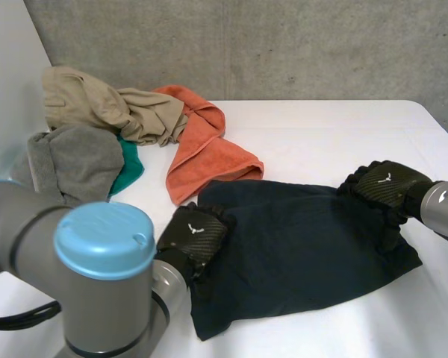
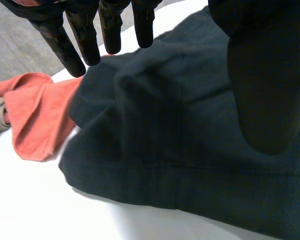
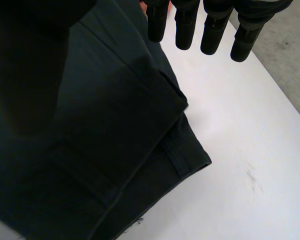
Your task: Fold the laundry.
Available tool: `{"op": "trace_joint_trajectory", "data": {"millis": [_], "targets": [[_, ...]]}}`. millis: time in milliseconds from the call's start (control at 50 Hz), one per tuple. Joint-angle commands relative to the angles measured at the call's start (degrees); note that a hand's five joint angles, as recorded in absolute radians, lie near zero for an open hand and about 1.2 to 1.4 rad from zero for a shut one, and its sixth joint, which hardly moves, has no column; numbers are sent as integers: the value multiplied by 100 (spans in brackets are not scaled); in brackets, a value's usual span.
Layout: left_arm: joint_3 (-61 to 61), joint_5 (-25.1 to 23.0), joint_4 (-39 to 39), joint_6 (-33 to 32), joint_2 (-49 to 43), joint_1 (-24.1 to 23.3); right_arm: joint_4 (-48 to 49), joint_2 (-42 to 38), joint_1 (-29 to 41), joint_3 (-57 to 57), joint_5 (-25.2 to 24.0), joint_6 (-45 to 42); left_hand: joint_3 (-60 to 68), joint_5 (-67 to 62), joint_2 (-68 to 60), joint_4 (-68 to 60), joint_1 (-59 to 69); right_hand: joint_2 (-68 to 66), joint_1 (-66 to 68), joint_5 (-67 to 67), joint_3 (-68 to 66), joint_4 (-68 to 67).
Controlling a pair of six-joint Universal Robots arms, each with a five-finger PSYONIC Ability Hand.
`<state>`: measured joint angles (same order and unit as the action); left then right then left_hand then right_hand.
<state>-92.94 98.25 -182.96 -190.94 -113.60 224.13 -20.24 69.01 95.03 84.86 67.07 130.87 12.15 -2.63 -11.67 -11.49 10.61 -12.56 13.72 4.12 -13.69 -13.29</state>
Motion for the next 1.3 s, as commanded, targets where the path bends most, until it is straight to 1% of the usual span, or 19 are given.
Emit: {"op": "trace_joint_trajectory", "data": {"millis": [20,100,180,220,260,280,340,360,380,480,560,700,800,920,1020,1120,1180,1220,1300], "targets": [[347,308,-539,-180,-452,43,1021,-537,-20,-101,60,667,-215,263,167,149,-61,-417,301,261,-304,-344],[619,370,-688,-444,-681,236,1259,-871,15,-329,192,966,-215,263,167,149,-61,-518,401,361,-404,-444],[979,239,-654,-550,-1085,456,1207,-1284,59,-663,402,1063,-215,263,167,149,-61,-1072,955,915,-958,-998],[1216,116,-496,-585,-1331,527,1136,-1521,77,-856,508,1054,89,-42,-137,-155,243,-2162,2045,2006,-2049,-2088],[1383,1,-381,-585,-1480,544,1092,-1653,77,-979,570,1089,979,-931,-1027,-1045,1133,-3137,3020,2981,-3024,-3063],[1558,-112,-268,-576,-1603,553,1031,-1750,77,-1076,579,1107,1833,-1785,-1880,-1899,1987,-4408,4291,4252,-4294,-4334],[1831,-218,-135,-568,-1736,553,934,-1821,103,-1208,587,1125,4070,-4022,-4117,-4135,4223,-6738,6622,6582,-6625,-6665],[2015,-280,-57,-568,-1771,544,916,-1804,138,-1278,605,1159,5927,-5879,-5975,-5993,6081,-6744,6628,6588,-6631,-6671],[2104,-315,-30,-568,-1771,536,890,-1777,147,-1305,605,1186,6695,-6647,-6743,-6761,6849,-6744,6628,6588,-6631,-6671],[2579,-333,251,-541,-1500,457,890,-1260,217,-1331,605,1449,6785,-6737,-6833,-6851,6939,-6744,6628,6588,-6631,-6671],[2720,-263,375,-462,-946,500,811,-557,253,-1349,605,1704,6785,-6737,-6833,-6851,6939,-6744,6628,6588,-6631,-6671],[2571,-306,384,-190,556,737,662,744,174,-1533,570,2170,6785,-6737,-6833,-6851,6939,-6744,6628,6588,-6631,-6671],[2360,-587,384,38,1531,843,13,1543,-11,-1796,360,2346,6785,-6737,-6833,-6851,6939,-6744,6628,6588,-6631,-6671],[2324,-720,515,284,2358,914,-849,2150,-406,-2306,245,2574,6785,-6737,-6833,-6851,6939,-6744,6628,6588,-6631,-6671],[2649,-738,568,347,2763,914,-973,2512,-538,-2833,236,3084,6785,-6737,-6833,-6851,6939,-6744,6628,6588,-6631,-6671],[3422,-580,551,373,2589,940,-903,2434,-556,-3221,166,3681,6785,-6737,-6833,-6851,6939,-6744,6628,6588,-6631,-6671],[4010,-430,551,347,2071,957,-684,2047,-504,-3326,192,4138,6785,-6737,-6833,-6851,6939,-6744,6628,6588,-6631,-6671],[4396,-377,542,338,1555,1036,-404,1749,-215,-3353,236,4375,6785,-6737,-6833,-6851,6939,-6744,6628,6588,-6631,-6671],[4837,-377,490,355,623,1247,36,1187,173,-3222,516,4412,6785,-6737,-6833,-6851,6939,-6744,6628,6588,-6631,-6671]]}}
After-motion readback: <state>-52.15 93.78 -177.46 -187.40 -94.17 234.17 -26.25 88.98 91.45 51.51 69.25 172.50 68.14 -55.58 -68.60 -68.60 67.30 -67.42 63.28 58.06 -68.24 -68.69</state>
